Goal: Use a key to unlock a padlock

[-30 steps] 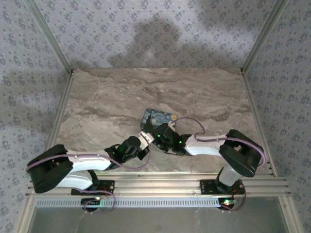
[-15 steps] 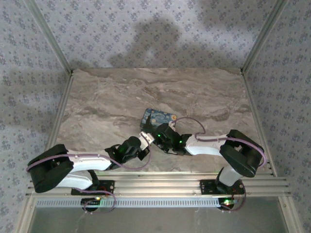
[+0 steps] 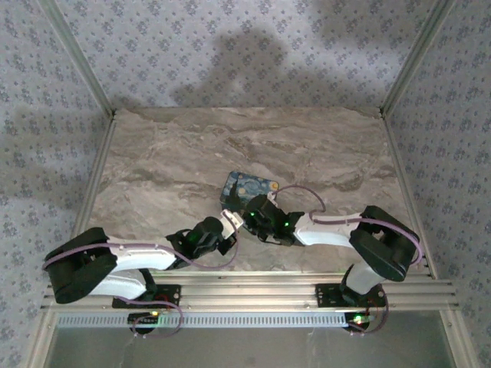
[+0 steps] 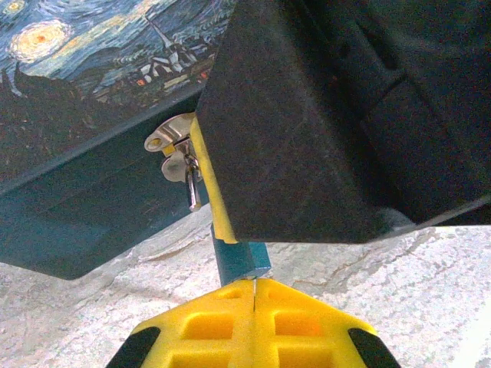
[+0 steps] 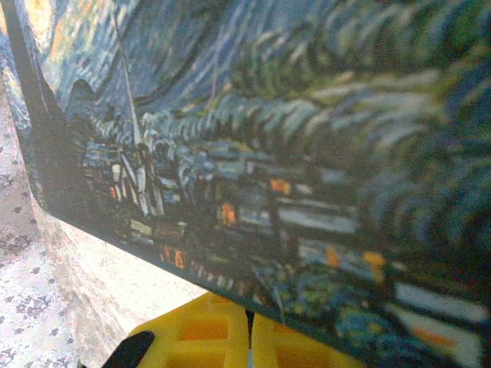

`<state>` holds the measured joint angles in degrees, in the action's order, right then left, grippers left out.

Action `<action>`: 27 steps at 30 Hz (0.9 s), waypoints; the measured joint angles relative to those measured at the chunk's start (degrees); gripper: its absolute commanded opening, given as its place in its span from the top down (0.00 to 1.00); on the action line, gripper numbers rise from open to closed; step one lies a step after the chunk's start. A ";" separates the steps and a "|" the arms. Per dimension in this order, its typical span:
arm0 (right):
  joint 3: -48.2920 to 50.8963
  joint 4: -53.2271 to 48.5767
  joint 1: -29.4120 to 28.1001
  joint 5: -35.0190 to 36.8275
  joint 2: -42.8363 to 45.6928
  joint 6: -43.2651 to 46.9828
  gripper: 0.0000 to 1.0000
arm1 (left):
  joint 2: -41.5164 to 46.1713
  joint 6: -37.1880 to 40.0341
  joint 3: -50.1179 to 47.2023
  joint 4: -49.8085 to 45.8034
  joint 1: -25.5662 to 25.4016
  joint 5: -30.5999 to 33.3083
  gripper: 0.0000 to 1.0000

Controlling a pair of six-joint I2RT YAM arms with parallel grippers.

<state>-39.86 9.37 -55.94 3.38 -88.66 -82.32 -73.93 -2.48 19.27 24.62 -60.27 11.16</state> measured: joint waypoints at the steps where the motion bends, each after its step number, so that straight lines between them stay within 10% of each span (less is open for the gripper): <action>1: 0.26 0.07 0.00 -0.04 0.39 0.00 1.00 | 0.39 -0.15 -0.07 0.00 -0.15 0.00 0.97; 8: 2.64 -1.84 1.79 -0.59 5.55 3.28 1.00 | 5.95 -2.64 -1.57 0.20 -0.22 0.50 0.64; 27: 5.42 -18.05 17.92 -8.79 16.17 21.38 1.00 | 18.75 -12.50 -4.74 -3.80 6.71 -2.71 0.62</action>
<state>-34.44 -8.69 -38.02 -5.41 -72.49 -60.95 -55.18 -14.98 14.52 20.82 -53.56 8.45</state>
